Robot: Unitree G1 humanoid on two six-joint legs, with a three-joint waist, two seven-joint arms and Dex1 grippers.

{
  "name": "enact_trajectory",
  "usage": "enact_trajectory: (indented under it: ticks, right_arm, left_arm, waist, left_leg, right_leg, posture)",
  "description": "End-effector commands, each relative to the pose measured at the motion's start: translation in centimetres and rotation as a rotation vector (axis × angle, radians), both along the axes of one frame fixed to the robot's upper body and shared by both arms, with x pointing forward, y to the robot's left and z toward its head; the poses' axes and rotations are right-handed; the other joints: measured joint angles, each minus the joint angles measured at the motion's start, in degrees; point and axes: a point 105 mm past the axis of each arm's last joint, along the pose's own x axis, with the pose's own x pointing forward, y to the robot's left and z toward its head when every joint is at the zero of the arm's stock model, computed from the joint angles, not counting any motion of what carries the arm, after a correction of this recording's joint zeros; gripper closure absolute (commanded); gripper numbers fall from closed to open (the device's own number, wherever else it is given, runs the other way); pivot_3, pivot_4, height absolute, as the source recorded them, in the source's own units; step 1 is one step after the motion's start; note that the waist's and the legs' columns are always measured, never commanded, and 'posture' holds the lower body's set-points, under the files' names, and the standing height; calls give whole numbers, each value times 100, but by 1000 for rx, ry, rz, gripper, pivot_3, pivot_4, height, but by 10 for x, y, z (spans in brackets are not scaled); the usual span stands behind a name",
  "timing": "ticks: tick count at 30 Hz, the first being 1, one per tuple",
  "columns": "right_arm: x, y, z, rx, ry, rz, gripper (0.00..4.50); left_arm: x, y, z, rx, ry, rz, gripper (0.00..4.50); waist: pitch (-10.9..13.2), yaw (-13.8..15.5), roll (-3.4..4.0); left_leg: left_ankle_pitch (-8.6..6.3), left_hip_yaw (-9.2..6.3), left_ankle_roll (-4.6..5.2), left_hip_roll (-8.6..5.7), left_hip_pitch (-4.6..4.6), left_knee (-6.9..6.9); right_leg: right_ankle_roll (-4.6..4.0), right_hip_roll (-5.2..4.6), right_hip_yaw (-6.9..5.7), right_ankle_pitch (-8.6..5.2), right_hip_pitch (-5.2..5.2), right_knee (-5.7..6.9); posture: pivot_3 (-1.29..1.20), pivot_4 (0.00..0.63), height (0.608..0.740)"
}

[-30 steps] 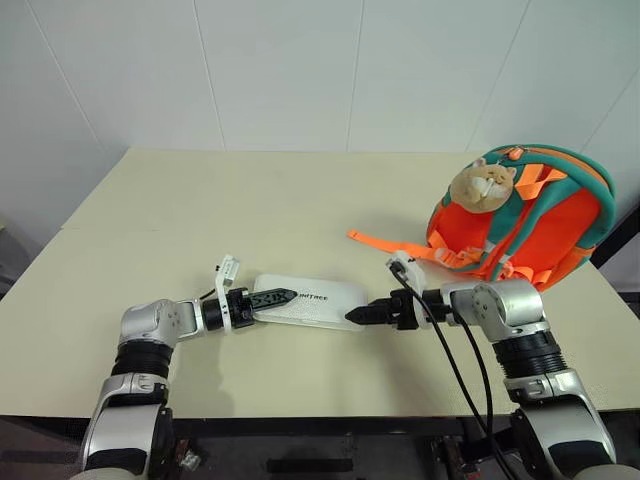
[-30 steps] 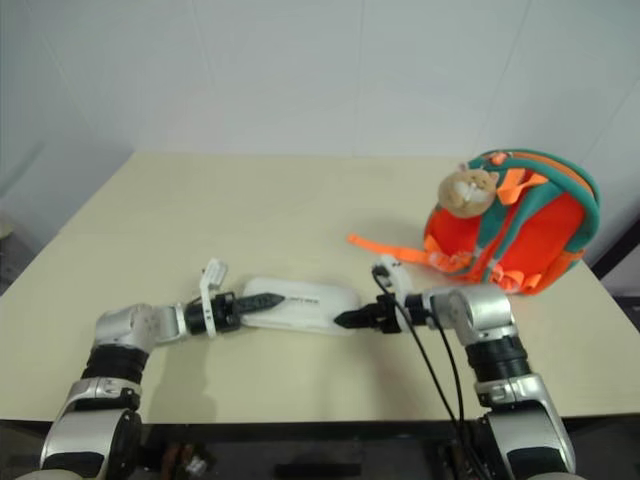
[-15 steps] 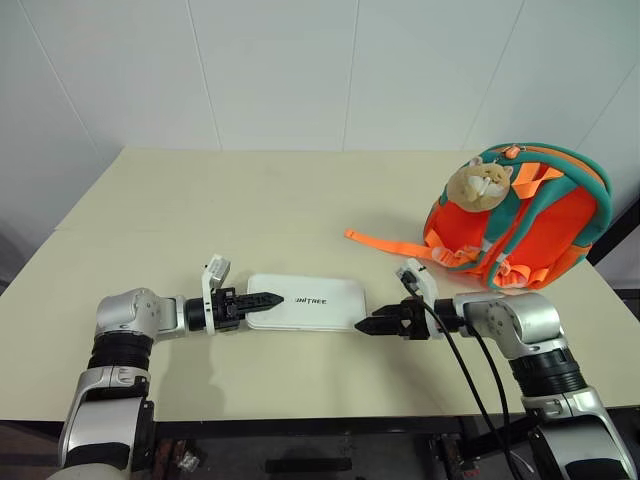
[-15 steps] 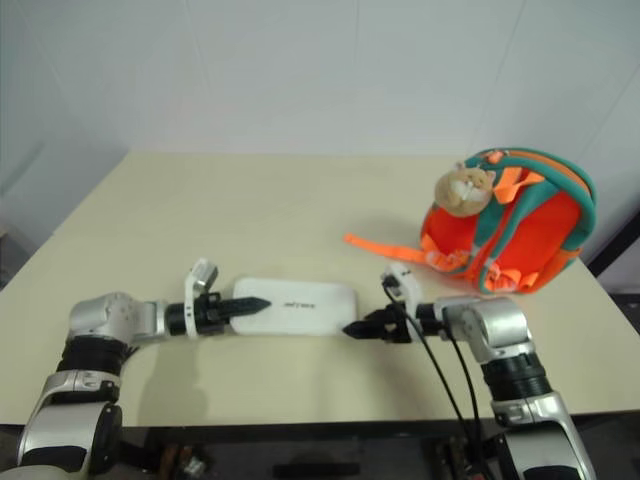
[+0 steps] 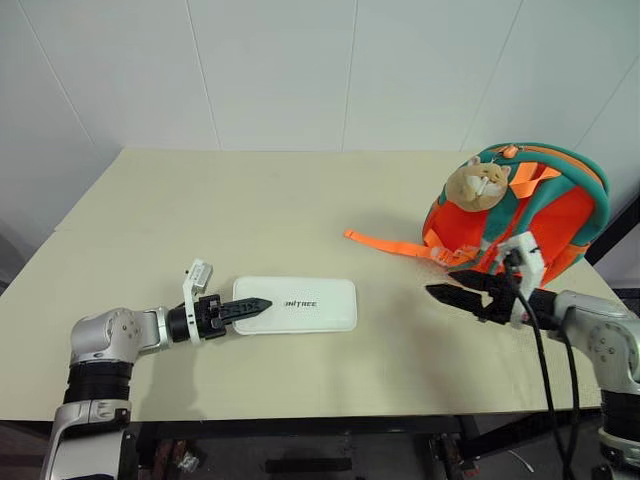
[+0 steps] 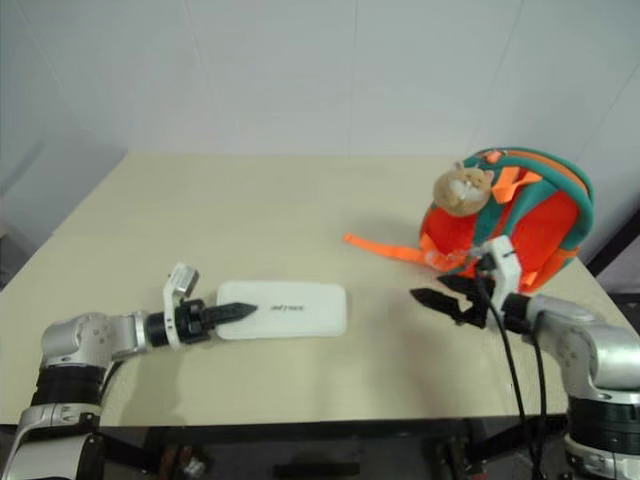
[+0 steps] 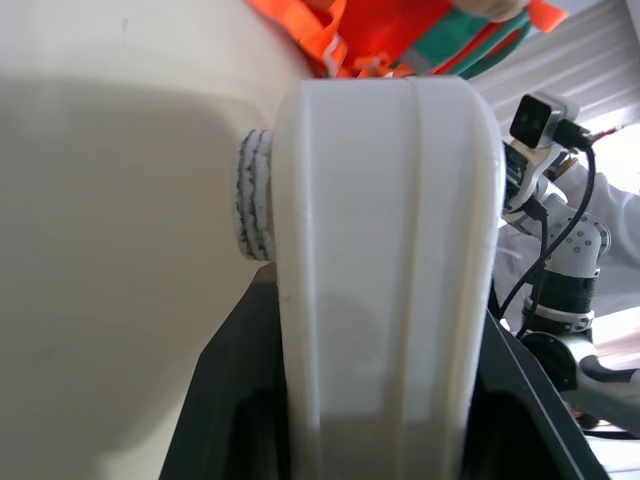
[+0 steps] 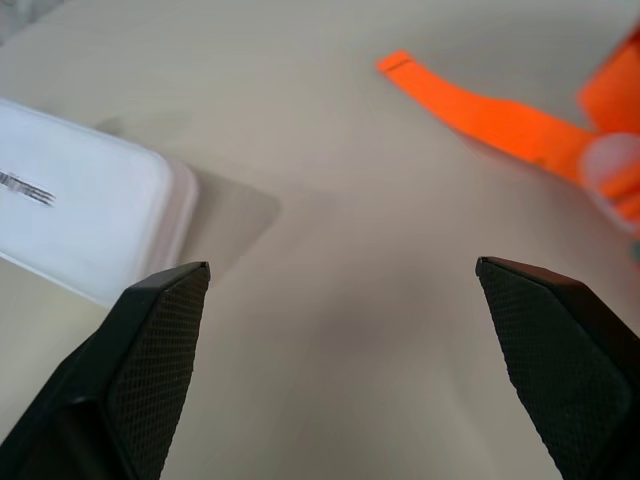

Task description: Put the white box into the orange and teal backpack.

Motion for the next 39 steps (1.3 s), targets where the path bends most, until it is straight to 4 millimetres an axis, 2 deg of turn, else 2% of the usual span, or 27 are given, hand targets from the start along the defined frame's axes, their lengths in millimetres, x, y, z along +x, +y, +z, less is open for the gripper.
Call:
enact_trajectory:
  ticks: [1, 6, 11, 14, 21, 30, 36, 39]
  right_arm:
    - [1, -28, 29, -54, -125, -106, 0]
    - [21, -70, 45, -153, -179, -302, 0]
    - [36, -97, 57, -221, -213, -417, 0]
    - [43, -103, 65, -219, -229, -439, 0]
    - [57, -91, 66, -176, -236, -401, 0]
    - [78, -46, 75, 101, -208, -269, 0]
    - [88, -47, 70, 95, -223, -290, 0]
    - [90, -45, 72, 124, -241, -275, 566]
  left_arm:
    - [-5, 0, 17, -34, -88, -38, 3215]
    - [-8, -1, 19, -25, -116, -61, 3215]
    - [-10, 4, 21, -24, -129, -51, 3215]
    - [-13, 6, 20, -22, -130, -46, 3215]
    - [-17, 7, 20, -32, -136, -32, 3215]
    - [-19, 8, 21, -58, -139, -26, 3215]
    - [-16, 7, 22, -57, -147, -21, 3215]
    - [-13, 10, 24, -52, -167, -2, 3215]
  waist:
    - [0, -1, 0]
    - [0, -8, 0]
    - [0, -38, 0]
    - [1, -93, 0]
    - [1, -138, 1]
    - [2, -160, 2]
    - [2, -134, 2]
    - [2, -139, 2]
  left_leg:
    - [0, 2, 0, 0, 0, 1]
    - [-3, 13, 5, -2, 0, 2]
    - [-4, 15, 6, -1, 0, -2]
    - [-4, 17, 7, -1, -1, -4]
    - [-4, 19, 6, 0, 0, -6]
    - [-1, 20, 4, 0, 2, -2]
    - [-3, 21, 6, 0, 2, -6]
    - [-3, 24, 6, -1, 1, -5]
  right_leg:
    - [0, 0, 2, 0, 0, 0]
    - [2, -1, 12, 1, -2, -3]
    - [2, 0, 14, 1, -5, -6]
    - [2, 0, 17, 1, -6, -7]
    - [3, 0, 18, 1, -7, -6]
    - [7, 0, 20, 4, -7, 4]
    - [7, 0, 20, 3, -7, -3]
    - [7, 0, 21, 3, -7, -3]
  posture:
    - [0, 150, 740]
    - [0, 150, 740]
    - [0, 150, 740]
    - [0, 150, 740]
    - [0, 150, 740]
    - [0, 150, 740]
    - [0, 150, 740]
    - [0, 150, 740]
